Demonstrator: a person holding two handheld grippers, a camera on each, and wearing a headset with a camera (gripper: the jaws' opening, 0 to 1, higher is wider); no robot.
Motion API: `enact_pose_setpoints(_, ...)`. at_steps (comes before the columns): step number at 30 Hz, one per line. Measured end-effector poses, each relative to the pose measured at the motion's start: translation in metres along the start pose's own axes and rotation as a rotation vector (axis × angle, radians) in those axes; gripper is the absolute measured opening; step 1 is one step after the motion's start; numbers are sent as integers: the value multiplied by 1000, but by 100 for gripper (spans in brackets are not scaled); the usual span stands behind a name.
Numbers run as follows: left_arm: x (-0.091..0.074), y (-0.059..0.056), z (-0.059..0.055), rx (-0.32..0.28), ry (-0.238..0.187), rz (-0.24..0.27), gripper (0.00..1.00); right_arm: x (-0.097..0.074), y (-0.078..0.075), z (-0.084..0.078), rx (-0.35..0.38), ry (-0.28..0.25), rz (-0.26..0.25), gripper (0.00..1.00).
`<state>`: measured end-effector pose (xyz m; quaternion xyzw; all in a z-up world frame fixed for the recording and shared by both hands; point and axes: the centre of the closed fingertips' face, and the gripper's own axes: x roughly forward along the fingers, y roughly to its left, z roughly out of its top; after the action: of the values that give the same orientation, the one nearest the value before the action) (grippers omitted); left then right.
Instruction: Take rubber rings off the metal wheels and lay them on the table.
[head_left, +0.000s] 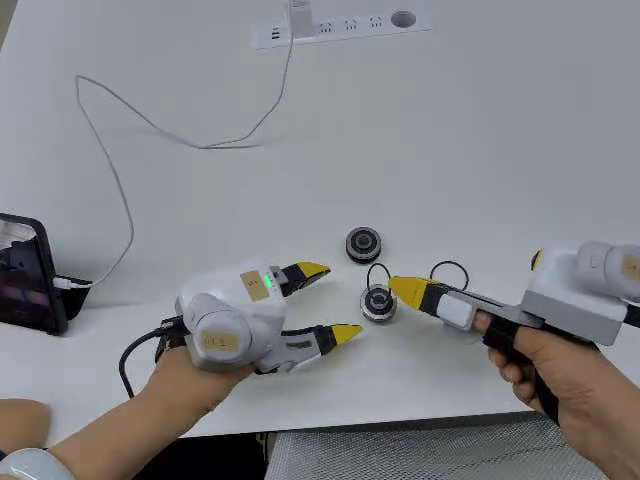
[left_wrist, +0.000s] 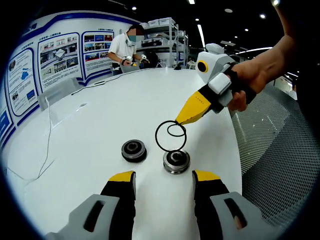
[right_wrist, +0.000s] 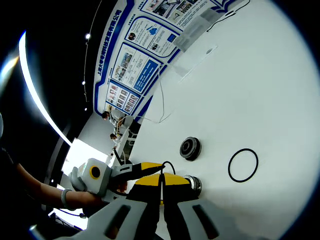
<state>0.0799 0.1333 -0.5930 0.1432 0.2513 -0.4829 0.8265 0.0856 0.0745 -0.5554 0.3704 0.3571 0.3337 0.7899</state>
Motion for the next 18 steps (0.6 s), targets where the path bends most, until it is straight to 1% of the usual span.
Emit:
enact_pose_setpoints(6,-3,4,2,-19,-24,15,50,-11,-10,14,12,-41,-28,2)
enact_pose_setpoints(8,-4,5,2,-22,-24,18,50,-14,-14,17,16,-51,-37,2)
enact_pose_setpoints(13,-6,6,1,-30,-30,27,52,-22,-32,22,29,-70,-84,2)
enact_pose_setpoints(18,-7,8,0,-37,-32,36,54,-28,-48,22,53,-78,-121,2)
